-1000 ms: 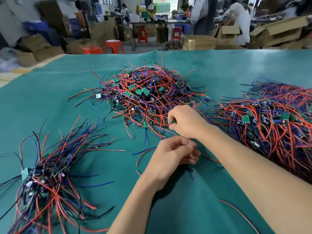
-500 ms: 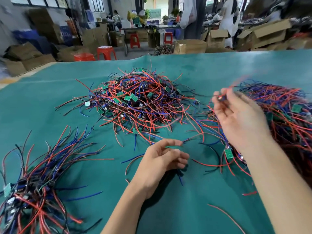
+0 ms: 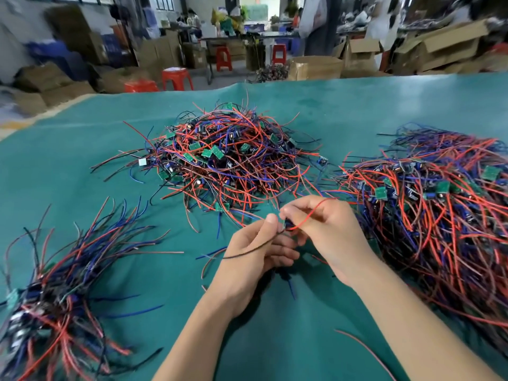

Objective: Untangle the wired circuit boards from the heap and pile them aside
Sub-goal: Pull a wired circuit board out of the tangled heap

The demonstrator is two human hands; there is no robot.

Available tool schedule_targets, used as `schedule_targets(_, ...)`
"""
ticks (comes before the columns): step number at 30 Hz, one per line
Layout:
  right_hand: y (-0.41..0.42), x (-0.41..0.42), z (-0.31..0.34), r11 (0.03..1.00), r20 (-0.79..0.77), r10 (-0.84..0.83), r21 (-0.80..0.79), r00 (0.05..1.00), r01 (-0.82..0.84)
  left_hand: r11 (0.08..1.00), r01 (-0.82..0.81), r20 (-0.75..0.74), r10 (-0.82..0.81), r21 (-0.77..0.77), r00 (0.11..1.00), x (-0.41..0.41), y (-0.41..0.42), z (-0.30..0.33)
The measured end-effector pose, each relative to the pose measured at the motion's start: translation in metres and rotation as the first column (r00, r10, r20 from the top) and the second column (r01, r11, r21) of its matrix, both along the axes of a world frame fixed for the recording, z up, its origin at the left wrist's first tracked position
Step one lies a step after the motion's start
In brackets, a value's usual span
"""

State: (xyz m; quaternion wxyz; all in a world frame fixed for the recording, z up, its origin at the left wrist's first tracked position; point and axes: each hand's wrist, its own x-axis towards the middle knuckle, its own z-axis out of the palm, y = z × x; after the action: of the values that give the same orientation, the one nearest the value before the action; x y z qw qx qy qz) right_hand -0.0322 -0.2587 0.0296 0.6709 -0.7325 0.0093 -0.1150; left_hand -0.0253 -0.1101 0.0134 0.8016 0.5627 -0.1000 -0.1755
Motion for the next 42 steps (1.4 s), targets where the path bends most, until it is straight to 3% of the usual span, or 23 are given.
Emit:
schedule_targets(3,0.006,-0.002,-0.002,0.999,0.02,-0.039,-0.014,0.999,0.04,0.999,0.034,0.063,-0.035,0.029,0.997,-0.001,0.004,-0.001)
schedule_targets(9,0.007,-0.002,-0.005,0.994,0.064,-0.06,-0.083,0.996,0.065,0.999,-0.05,0.018,0.05,0.018,0.999,0.0,0.006,-0.003)
schedule_targets(14,-0.002,-0.001,0.002,0.992,-0.077,0.105,0.077,0.991,-0.099,0.993,-0.115,-0.004,0.115,-0.013,0.993,0.001,0.005,-0.002)
schedule_targets(17,-0.003,-0.002,0.003,0.985,-0.07,0.13,0.121,0.989,-0.12,0.993,-0.099,-0.025,0.098,-0.059,0.995,0.001,0.004,-0.001)
schedule_targets(22,0.002,-0.003,-0.001,0.997,-0.007,0.077,-0.003,0.997,-0.077,0.996,-0.071,-0.051,0.068,-0.062,0.996,0.0,0.005,0.004)
schedule_targets(26,0.0,-0.004,0.0,0.998,0.015,0.068,0.006,0.998,-0.068,0.995,-0.046,-0.044,0.042,-0.086,0.998,-0.001,0.007,0.003)
schedule_targets(33,-0.003,-0.003,0.003,0.991,0.08,0.021,-0.131,0.997,-0.011,0.985,0.076,-0.079,-0.089,-0.153,0.993,0.0,0.01,0.0)
schedule_targets(42,-0.006,-0.008,0.009,0.993,0.137,-0.003,-0.119,0.991,0.02,0.999,-0.01,-0.038,0.009,-0.034,0.999,0.002,0.009,-0.001)
